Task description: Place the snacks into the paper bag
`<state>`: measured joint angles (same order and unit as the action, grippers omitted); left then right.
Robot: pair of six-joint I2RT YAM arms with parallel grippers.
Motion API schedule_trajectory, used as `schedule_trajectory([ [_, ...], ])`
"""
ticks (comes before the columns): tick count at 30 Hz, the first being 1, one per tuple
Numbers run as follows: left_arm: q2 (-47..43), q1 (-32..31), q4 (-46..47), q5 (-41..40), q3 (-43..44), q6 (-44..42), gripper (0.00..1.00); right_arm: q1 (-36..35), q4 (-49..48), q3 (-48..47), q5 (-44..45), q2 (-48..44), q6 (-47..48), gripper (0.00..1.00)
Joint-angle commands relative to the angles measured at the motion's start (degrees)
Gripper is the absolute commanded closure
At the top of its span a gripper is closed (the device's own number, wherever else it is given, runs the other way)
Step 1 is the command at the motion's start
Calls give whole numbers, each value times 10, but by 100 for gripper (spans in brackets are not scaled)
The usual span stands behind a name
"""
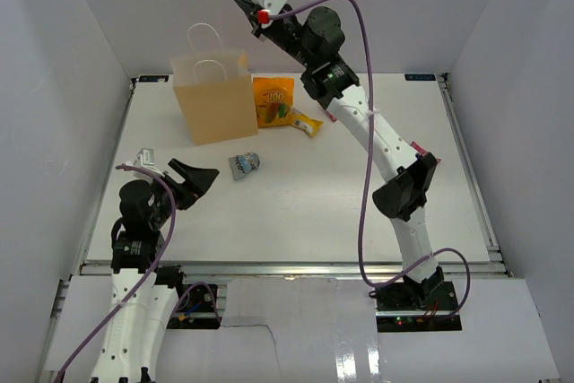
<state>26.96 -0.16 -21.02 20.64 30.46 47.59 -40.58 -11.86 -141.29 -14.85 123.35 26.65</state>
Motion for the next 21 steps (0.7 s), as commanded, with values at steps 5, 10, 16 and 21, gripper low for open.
schedule_trajectory([
  [5,14,1,43,25,-22,14,5,53,29,121,2,-100,-67,92],
  [10,142,1,136,52,-24,-9,2,123,165,290,-116,-153,-111,78],
  [16,363,-116,121,-43,93,-83,2,185,256,463,-243,-208,-110,15],
  [21,479,-204,80,-163,180,-108,2,214,289,543,-255,-239,-104,13],
])
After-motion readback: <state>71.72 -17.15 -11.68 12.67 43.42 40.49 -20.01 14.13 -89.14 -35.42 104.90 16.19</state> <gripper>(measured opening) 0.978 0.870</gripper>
